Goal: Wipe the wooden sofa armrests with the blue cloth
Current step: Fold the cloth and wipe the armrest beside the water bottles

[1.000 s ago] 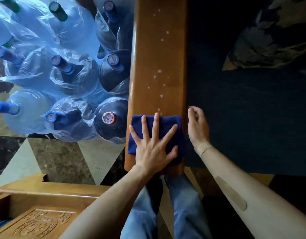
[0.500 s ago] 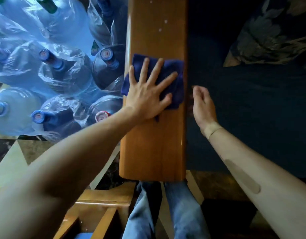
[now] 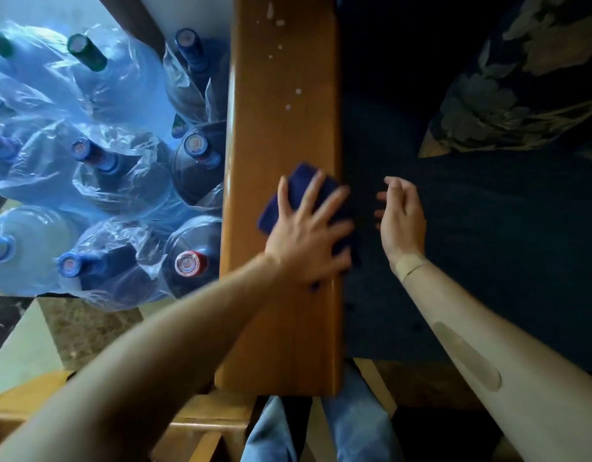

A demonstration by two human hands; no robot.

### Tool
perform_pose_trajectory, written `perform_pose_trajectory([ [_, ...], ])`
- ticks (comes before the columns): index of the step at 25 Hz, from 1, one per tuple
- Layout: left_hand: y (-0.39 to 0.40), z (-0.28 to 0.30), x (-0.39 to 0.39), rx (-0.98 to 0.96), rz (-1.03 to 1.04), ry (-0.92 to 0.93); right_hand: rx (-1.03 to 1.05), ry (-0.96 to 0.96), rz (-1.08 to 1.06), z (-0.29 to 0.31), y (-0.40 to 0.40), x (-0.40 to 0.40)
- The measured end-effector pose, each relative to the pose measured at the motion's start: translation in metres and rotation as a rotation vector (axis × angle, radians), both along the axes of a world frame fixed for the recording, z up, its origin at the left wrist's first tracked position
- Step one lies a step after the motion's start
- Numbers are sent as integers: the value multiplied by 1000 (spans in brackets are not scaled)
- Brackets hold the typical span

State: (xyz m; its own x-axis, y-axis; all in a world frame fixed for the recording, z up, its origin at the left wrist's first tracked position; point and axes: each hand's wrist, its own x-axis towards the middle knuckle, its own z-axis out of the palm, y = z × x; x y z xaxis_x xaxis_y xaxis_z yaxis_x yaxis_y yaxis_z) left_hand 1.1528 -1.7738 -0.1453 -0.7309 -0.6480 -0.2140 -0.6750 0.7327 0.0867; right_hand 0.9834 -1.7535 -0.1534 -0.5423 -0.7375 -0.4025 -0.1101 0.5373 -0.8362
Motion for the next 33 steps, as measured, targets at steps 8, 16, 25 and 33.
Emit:
perform_pose_trajectory([
  [8, 2, 0, -15, 4, -240, -34, -82, 199, 55, -25, 3, -39],
  [16, 191, -10, 60, 85, 79, -9, -235, 841, 901, -19, -25, 46],
  [25, -116, -4, 42, 285, 1415, 495, -158, 925, 771, -6, -79, 72],
  [33, 52, -5, 82, -7, 584, 225, -158, 878, 434, -8, -132, 79],
])
